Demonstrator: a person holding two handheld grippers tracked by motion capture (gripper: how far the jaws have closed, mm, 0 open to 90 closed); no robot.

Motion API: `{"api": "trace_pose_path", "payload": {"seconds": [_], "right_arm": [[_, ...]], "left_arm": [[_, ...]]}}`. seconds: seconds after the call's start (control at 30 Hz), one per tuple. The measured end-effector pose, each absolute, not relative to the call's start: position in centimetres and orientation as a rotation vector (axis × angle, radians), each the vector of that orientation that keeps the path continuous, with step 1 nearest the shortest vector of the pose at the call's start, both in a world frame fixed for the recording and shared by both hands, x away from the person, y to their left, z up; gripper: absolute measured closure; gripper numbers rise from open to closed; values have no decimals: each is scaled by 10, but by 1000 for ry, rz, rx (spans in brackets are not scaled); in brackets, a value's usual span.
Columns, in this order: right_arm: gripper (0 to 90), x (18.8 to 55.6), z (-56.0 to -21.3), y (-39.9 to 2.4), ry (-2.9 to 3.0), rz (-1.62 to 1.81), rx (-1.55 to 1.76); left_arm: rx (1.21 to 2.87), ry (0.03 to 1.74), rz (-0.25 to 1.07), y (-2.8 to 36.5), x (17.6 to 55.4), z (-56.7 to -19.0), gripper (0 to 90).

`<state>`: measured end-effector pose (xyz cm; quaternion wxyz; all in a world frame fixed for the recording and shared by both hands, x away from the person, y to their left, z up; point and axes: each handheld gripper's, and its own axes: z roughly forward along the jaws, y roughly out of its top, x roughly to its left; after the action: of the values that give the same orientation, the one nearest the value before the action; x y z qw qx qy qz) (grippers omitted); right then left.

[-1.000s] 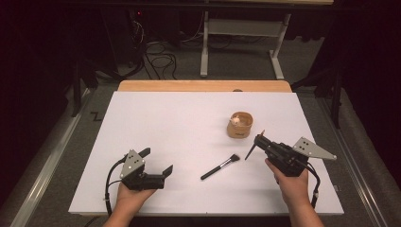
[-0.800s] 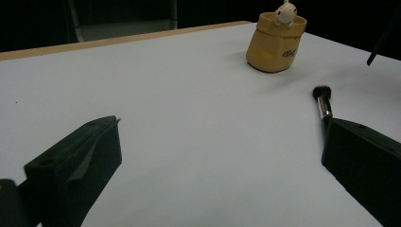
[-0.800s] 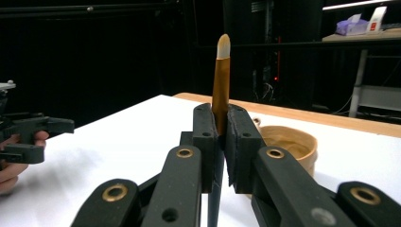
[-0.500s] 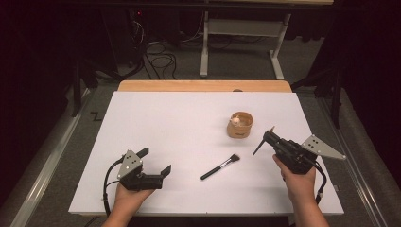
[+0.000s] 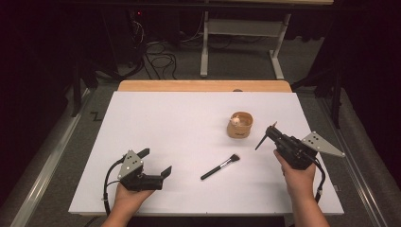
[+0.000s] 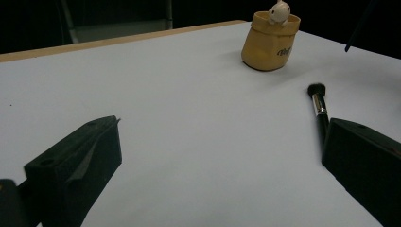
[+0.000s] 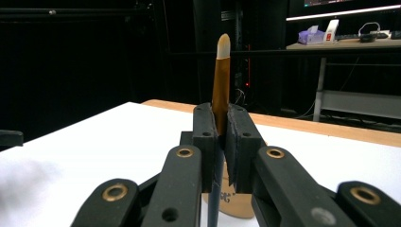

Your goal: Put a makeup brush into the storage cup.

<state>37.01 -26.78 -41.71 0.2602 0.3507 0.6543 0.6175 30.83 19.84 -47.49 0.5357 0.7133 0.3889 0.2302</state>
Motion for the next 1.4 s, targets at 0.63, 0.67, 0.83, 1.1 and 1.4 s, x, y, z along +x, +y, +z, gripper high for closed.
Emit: {"api": "trace_pose_path", "payload": {"seconds": [0.63, 0.67, 0.83, 1.1, 1.4], "right_arm": [[851, 399, -397, -248, 1760, 1657, 964], [851, 401, -396, -248, 1754, 1658, 968], [851, 409, -393, -245, 1740, 1666, 986], [852, 418, -392, -240, 1749, 1664, 993], [851, 422, -387, -238, 1724, 1670, 987]], "left_arm": [[1706, 898, 542, 196, 306, -473, 2], [1704, 899, 542, 196, 306, -473, 2], [1697, 900, 544, 198, 305, -473, 2], [1688, 900, 548, 199, 303, -472, 2], [1684, 894, 553, 199, 302, -471, 2]]}}
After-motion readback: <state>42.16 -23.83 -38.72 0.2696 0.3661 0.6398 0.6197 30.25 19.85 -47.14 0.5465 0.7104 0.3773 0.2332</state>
